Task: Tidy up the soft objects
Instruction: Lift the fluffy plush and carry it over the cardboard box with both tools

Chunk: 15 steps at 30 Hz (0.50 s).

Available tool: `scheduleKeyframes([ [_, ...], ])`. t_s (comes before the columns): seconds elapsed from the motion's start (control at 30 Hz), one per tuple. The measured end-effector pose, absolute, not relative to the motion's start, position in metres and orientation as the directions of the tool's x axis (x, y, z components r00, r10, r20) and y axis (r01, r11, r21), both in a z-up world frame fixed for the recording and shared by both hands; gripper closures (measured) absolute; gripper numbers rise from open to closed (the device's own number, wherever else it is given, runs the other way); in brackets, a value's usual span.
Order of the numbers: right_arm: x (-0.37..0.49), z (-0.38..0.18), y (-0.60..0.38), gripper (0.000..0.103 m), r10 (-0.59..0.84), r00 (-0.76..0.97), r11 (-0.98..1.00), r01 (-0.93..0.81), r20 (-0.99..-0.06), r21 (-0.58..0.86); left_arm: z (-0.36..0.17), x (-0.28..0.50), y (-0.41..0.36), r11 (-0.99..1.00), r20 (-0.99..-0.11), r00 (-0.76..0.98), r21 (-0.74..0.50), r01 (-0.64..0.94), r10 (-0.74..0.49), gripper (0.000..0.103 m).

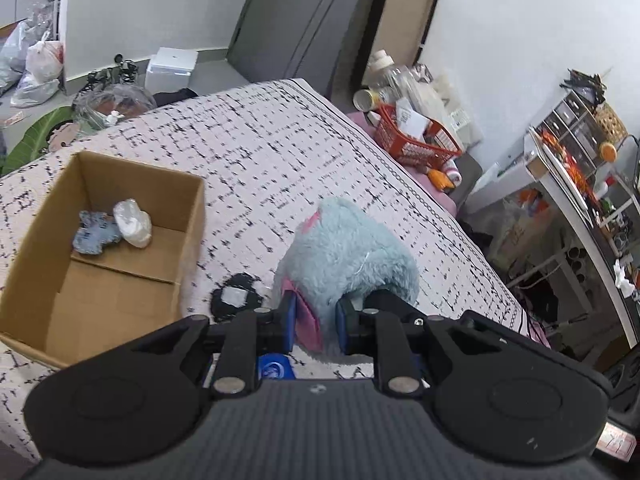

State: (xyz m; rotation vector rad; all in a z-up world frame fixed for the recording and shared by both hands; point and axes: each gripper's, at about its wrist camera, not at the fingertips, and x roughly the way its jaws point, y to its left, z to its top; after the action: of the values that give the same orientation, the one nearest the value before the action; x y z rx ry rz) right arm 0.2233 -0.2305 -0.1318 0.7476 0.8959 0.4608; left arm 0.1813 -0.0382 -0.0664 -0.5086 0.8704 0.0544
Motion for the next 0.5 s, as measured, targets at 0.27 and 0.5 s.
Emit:
scheduleKeyframes([
  [0.27,0.218,-0.122,-0.196,0.077,0.676,0.538,0.664,-0.15,-0.503,0.732,-0.06,0.168,-0.005,0.871,-0.735,0.666,-0.402,-0.281,-0.125,0.085],
  [0.5,0.214,-0.118,-0.167,0.077,0.695,0.516,0.673,-0.223,-0.5,0.706,-0.061,0.157,0.023,0.858,-0.731,0.673,-0.413,-0.304,-0.113,0.085],
])
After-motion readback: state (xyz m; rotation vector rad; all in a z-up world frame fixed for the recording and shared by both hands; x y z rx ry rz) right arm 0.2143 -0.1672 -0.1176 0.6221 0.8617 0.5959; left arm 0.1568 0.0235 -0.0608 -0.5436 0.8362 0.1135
